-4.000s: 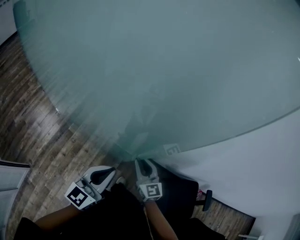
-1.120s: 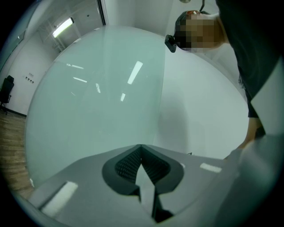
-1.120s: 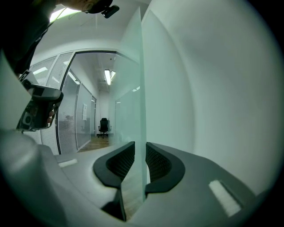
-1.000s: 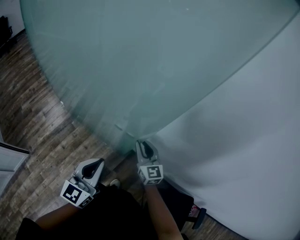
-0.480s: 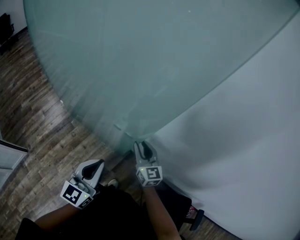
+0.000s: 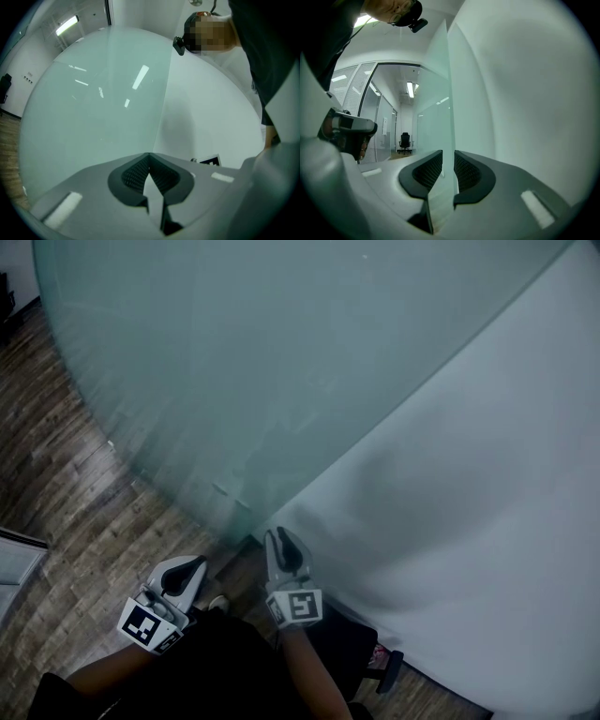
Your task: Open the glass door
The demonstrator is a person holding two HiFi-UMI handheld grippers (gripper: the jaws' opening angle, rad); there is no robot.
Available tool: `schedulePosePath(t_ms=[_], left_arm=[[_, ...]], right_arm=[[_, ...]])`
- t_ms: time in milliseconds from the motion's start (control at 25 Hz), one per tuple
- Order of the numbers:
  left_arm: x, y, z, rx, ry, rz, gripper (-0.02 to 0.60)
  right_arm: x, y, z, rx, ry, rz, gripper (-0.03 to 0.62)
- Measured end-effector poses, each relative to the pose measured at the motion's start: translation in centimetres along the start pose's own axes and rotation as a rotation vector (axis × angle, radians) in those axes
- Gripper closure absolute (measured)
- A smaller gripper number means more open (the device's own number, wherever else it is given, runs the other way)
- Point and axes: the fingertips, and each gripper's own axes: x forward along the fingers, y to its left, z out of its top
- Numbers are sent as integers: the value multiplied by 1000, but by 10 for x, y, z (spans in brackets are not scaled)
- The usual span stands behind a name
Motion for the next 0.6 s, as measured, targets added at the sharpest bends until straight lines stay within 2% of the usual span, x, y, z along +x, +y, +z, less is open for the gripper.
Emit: schedulePosePath(t_ms=[80, 160, 240, 480, 600], left_arm=[[1, -1, -3, 0, 8, -5, 581], [3, -4, -3, 3, 1, -15, 581], [3, -5, -2, 6, -11, -23, 581], [2, -17, -4, 13, -24, -43, 581], [1, -22, 1, 15, -28, -59, 581]], right_arm=[[-7, 1, 1, 17, 0, -8, 526], [-13, 4, 4, 40, 3, -3, 592], [-17, 12, 11, 38, 5, 7, 592], [-30, 39, 40, -56, -33, 24, 594], [-37, 49, 52, -45, -50, 29, 594]])
